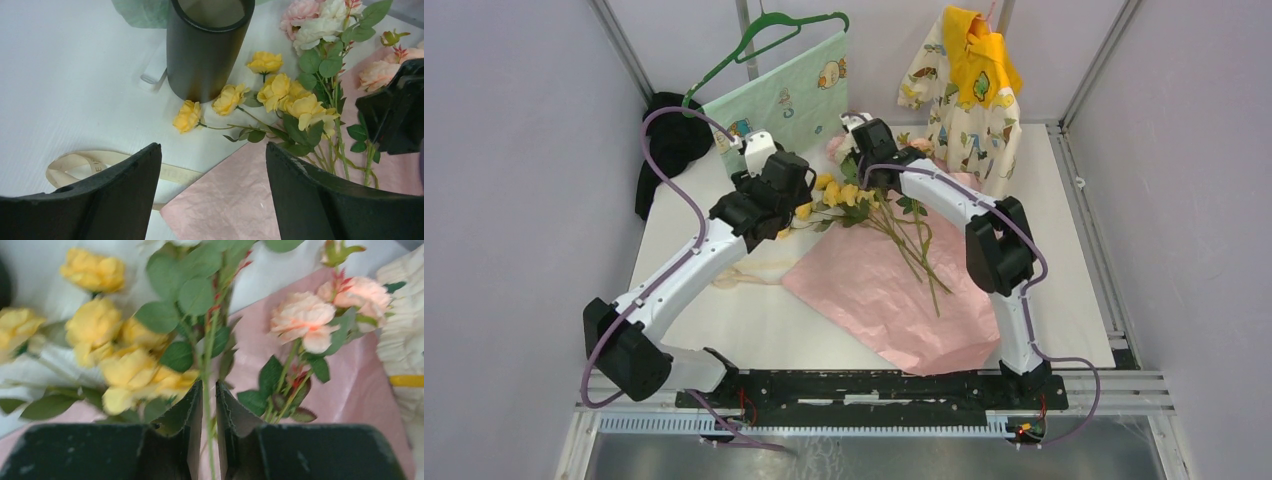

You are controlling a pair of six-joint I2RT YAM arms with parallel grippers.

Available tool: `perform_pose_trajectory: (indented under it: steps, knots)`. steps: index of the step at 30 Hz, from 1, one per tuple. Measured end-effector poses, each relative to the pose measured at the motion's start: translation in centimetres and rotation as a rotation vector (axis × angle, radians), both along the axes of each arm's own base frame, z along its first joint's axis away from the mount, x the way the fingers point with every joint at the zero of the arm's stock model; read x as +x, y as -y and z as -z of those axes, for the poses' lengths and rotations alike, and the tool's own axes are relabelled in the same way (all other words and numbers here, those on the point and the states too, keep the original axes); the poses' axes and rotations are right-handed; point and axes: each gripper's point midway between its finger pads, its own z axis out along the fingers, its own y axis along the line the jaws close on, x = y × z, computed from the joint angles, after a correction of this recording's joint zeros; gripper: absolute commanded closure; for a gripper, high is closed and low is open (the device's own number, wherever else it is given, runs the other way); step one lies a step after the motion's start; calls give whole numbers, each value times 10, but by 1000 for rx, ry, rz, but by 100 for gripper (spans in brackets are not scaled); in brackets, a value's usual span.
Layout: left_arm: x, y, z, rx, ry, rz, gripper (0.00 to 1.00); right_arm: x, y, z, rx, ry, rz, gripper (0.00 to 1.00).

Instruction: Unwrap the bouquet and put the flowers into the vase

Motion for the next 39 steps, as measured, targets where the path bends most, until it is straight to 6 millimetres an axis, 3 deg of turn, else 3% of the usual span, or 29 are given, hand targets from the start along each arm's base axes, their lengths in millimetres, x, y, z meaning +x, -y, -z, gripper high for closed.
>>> perform_pose_trajectory:
  steps: [5, 11, 16, 21, 35, 39]
  knots:
    - [11, -2, 13, -23, -35, -2, 19, 41, 15, 2, 52, 7, 36, 75]
    - [17, 4, 36, -17, -96, 16, 19, 56, 35, 23, 93, -41, 47, 69]
    - [20, 11, 53, -11, -143, 32, 19, 48, 28, 48, 129, -102, 10, 58]
    - [22, 17, 68, -10, -182, 51, 20, 27, 21, 78, 133, -177, -25, 57]
    - [23, 20, 76, -12, -204, 60, 20, 21, 18, 86, 163, -179, -20, 58]
    - [24, 21, 78, -12, -206, 60, 20, 17, 20, 77, 169, -165, -17, 58]
